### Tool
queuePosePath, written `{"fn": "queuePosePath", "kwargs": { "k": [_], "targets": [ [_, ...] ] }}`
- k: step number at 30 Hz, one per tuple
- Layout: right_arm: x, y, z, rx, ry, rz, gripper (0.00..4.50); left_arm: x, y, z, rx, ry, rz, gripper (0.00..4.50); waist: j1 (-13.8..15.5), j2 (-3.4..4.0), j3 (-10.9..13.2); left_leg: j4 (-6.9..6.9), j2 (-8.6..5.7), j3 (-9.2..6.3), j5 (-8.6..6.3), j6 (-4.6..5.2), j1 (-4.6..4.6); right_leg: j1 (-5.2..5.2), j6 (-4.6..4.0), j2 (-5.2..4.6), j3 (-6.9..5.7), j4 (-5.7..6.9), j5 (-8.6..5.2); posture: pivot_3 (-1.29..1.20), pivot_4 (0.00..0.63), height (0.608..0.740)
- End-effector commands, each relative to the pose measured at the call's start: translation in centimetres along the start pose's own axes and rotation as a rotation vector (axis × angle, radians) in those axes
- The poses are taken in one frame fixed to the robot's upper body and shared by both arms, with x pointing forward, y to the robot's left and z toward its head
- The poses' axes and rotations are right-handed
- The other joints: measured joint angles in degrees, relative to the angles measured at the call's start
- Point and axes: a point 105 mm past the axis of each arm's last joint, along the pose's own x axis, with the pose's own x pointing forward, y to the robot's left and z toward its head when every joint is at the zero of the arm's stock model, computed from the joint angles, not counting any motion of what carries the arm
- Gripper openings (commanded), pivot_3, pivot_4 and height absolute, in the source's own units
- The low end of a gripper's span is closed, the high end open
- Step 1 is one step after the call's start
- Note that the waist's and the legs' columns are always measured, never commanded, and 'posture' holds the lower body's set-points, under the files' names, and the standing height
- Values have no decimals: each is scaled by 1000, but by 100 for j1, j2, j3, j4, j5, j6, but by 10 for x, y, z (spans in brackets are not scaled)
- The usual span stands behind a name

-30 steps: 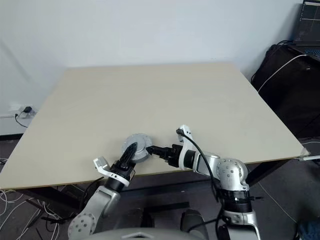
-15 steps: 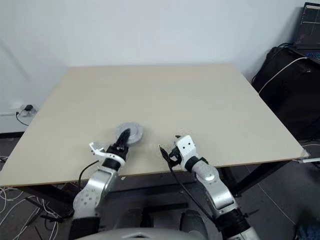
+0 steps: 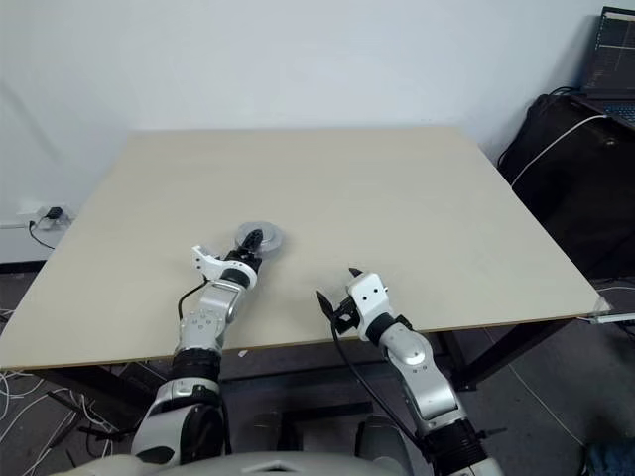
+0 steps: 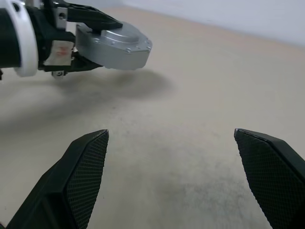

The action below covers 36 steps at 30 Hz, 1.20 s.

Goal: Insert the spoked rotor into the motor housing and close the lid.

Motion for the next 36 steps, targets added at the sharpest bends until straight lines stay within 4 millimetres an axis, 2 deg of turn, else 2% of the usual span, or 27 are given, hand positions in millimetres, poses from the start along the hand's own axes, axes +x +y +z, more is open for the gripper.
{"fn": "queuePosePath", "kwargs": {
  "k": [1,7,14,17,21,23,26,29,31,34,36],
  "targets": [
    [-1,-5,11,-1,-36,-15,4500,13,-18,11,50,-31,-33,2098,-2,-1,1,0,0,0,0,0,1,1,0,0,0,0,0,0,0,740],
    [-1,-5,10,-3,-30,-12,4500,20,1,10,51,-17,94,2098,-2,-4,2,0,0,-4,0,0,1,1,0,0,-1,0,0,0,0,740],
    [0,-3,4,7,-8,-3,4500,14,16,10,48,-11,160,4438,-5,-6,0,2,1,-5,-1,-1,29,4,0,-1,-2,0,0,0,0,740],
    [1,-2,2,13,1,-1,4500,2,30,6,77,33,215,4476,-59,-6,-6,-1,6,1,-2,-3,48,17,-3,-4,-1,1,2,0,0,740],
    [2,-3,-1,44,14,-10,4500,-28,49,-6,163,145,274,4476,-118,-10,-34,-10,9,3,-13,-16,68,25,-10,-4,4,2,-2,0,0,740],
    [2,-5,-3,71,20,-21,4500,-52,63,-12,243,209,316,4476,-141,-2,-51,-13,9,5,-20,-20,77,30,-16,-3,7,3,-6,0,0,740],
    [3,-10,-6,115,28,-51,4500,-83,73,-17,312,262,346,4476,-158,18,-96,-26,15,17,-32,-25,94,30,-23,-2,25,3,-15,0,0,740],
    [3,-15,-8,153,34,-87,4500,-106,71,-15,472,265,341,4476,-145,38,-126,-29,44,24,-38,-28,104,32,-23,-1,32,4,-21,0,0,740],
    [2,-18,-9,171,33,-115,4500,-114,63,-11,600,223,296,4476,-153,53,-136,-31,47,28,-39,-31,107,29,-22,2,37,5,-22,0,0,740],
    [-2,-26,-11,191,30,-183,4500,-121,47,-2,784,91,218,4476,-145,60,-139,-40,51,38,-41,-34,111,21,-23,2,45,8,-20,0,0,740],
    [-4,-29,-13,199,26,-216,4500,-126,42,5,944,-8,228,4476,-133,62,-138,-49,54,41,-41,-36,107,9,-26,1,45,8,-18,0,0,740]
  ]
}}
